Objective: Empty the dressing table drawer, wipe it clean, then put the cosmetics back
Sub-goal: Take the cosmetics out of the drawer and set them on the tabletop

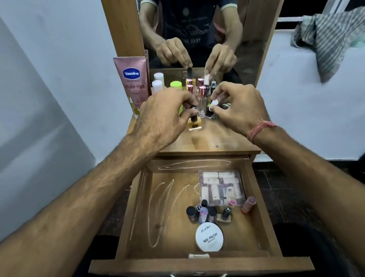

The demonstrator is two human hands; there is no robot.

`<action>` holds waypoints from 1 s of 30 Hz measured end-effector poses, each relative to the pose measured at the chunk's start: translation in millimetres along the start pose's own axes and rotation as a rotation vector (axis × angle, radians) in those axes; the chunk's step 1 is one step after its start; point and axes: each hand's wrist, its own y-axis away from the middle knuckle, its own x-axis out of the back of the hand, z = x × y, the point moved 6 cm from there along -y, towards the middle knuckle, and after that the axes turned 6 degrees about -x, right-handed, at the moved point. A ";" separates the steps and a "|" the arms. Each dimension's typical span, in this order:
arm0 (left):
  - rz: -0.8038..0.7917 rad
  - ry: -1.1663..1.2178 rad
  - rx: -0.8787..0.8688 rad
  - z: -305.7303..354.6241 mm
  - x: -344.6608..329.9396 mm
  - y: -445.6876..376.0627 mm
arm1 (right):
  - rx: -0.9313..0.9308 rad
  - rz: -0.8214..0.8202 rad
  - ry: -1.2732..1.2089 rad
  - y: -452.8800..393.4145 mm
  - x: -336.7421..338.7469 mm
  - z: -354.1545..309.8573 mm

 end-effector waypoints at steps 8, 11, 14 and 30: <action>-0.012 -0.021 -0.005 -13.4 -13.5 -11.4 | 0.053 -0.013 0.127 -12.8 -20.0 2.0; -0.007 -0.021 -0.010 -14.0 -15.8 -17.2 | 0.085 0.006 0.163 -15.2 -22.0 -2.2; -0.009 -0.024 -0.006 -14.4 -17.8 -24.9 | 0.124 0.016 0.221 -16.5 -22.1 -6.7; 0.032 -0.073 -0.005 -12.9 -37.8 -44.9 | 0.186 0.059 0.172 -15.7 -22.4 3.9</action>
